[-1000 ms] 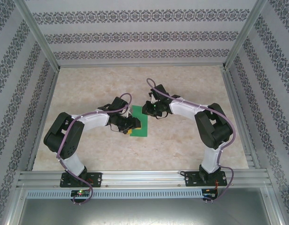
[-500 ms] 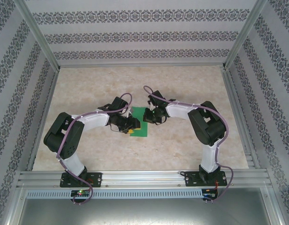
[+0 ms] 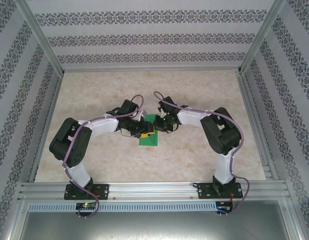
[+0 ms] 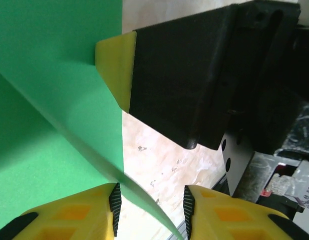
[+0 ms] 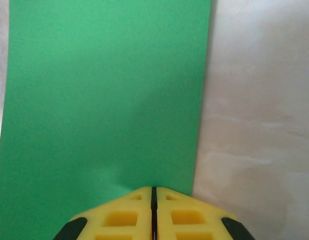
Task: Fold a paper plane with a square sheet of paper (pick it up from the middle)
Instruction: Fold the triangle a second time at the center of the table.
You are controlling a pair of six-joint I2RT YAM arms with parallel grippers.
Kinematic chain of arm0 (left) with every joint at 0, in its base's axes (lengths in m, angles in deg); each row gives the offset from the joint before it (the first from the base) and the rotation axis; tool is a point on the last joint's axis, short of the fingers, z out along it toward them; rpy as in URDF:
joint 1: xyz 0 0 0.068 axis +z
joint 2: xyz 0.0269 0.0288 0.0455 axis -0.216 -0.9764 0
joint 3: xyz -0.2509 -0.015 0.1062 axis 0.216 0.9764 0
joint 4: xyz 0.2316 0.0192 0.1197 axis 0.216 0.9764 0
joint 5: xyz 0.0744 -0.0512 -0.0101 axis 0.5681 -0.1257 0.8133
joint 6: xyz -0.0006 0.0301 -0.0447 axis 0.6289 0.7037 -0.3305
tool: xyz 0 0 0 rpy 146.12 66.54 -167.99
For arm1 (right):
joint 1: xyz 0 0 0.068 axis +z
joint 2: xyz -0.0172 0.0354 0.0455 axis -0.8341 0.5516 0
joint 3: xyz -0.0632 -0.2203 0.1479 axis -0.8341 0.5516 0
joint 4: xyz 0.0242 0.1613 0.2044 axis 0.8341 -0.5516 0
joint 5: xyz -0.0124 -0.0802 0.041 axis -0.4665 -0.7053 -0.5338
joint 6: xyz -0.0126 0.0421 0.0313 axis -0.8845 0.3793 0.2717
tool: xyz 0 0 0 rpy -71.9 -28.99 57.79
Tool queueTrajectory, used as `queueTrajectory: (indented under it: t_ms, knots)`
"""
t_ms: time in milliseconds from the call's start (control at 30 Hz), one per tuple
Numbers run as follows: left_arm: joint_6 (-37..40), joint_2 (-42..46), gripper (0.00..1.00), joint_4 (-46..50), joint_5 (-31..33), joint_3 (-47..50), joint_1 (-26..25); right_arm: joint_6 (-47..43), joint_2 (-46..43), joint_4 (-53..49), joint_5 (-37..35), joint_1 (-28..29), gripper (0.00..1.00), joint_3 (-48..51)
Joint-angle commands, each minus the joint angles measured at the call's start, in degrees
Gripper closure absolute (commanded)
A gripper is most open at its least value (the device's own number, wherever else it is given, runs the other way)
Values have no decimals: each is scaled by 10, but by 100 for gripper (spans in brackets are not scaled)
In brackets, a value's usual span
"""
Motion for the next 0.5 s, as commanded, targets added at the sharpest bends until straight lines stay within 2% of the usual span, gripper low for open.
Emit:
queueTrajectory:
  t_ms: [0, 233, 467]
  knots:
    - [-1, -20, 57, -27, 5, -20, -1, 10, 14, -6, 25, -2, 89, 11]
    - [-26, -30, 50, -81, 9, -8, 5, 30, -1, 38, 68, -14, 81, 28]
    - [-33, -34, 39, -96, 7, -4, 5, 49, -12, 66, 88, -27, 80, 46]
